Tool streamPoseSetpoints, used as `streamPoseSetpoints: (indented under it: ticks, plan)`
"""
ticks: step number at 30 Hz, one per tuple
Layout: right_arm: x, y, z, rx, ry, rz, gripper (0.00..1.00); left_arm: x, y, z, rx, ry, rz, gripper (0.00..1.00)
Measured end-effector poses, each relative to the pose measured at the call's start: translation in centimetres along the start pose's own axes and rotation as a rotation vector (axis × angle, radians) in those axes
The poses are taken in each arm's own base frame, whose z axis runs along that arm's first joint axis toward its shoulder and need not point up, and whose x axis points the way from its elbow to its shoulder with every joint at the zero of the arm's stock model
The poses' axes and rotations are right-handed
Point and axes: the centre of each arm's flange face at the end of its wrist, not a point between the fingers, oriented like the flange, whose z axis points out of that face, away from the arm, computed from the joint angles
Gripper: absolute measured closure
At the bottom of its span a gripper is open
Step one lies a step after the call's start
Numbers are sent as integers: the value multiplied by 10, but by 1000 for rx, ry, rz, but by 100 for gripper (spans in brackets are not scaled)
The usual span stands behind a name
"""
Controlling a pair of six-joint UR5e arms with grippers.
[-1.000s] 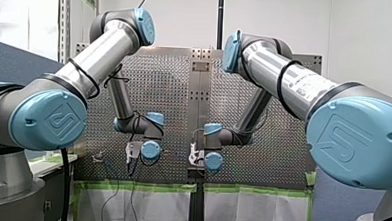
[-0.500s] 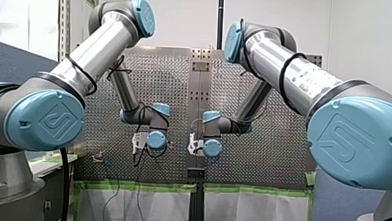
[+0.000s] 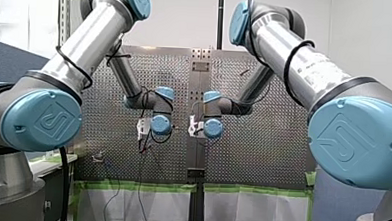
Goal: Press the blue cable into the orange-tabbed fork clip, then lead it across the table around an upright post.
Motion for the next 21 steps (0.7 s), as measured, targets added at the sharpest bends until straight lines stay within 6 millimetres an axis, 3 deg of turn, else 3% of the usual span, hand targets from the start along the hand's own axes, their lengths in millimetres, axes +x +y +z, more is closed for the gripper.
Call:
streamPoseSetpoints:
  ticks: [7, 21]
  plan:
    - [42, 2, -3, 0, 51, 15, 100, -34, -7, -8, 14, -28, -9, 100]
    - [135, 10, -14, 0, 122, 29, 100, -124, -29, -20, 43, -121, -41, 100]
